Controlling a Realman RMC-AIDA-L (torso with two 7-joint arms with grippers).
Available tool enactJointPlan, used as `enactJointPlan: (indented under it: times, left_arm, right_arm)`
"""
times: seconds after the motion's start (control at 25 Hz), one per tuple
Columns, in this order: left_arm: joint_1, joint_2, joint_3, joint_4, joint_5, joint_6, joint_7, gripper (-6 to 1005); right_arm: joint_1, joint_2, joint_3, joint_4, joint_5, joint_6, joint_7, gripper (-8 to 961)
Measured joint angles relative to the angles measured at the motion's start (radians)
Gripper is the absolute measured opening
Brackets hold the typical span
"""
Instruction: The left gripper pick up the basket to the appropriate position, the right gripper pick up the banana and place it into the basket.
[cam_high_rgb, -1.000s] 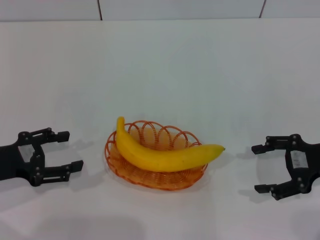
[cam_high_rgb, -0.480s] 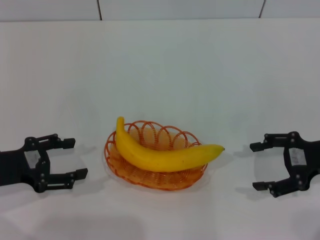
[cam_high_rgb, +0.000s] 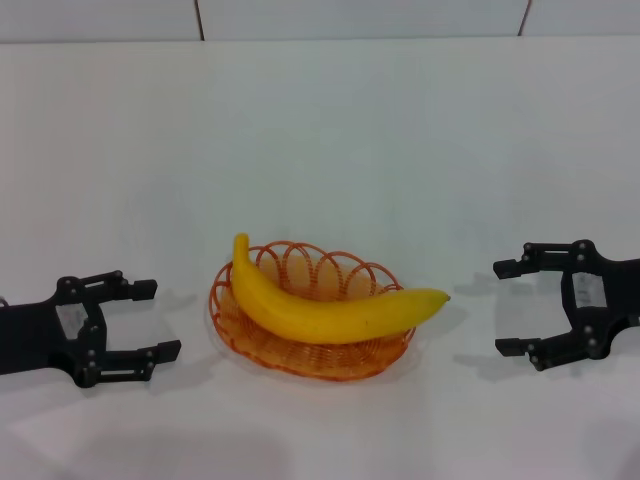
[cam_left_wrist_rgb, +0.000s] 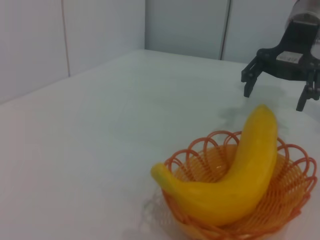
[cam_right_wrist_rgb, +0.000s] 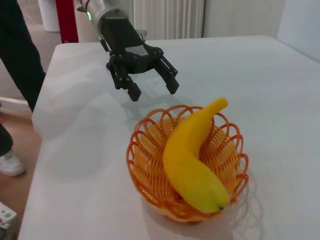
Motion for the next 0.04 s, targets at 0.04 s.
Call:
enactJointPlan:
  times: [0.04]
  left_arm:
    - [-0.001, 0.0, -0.002, 0.0, 0.0, 0.0, 0.0, 841]
  right_arm:
    - [0.0, 0.0, 0.0, 0.0, 0.0, 0.0, 0.0, 896]
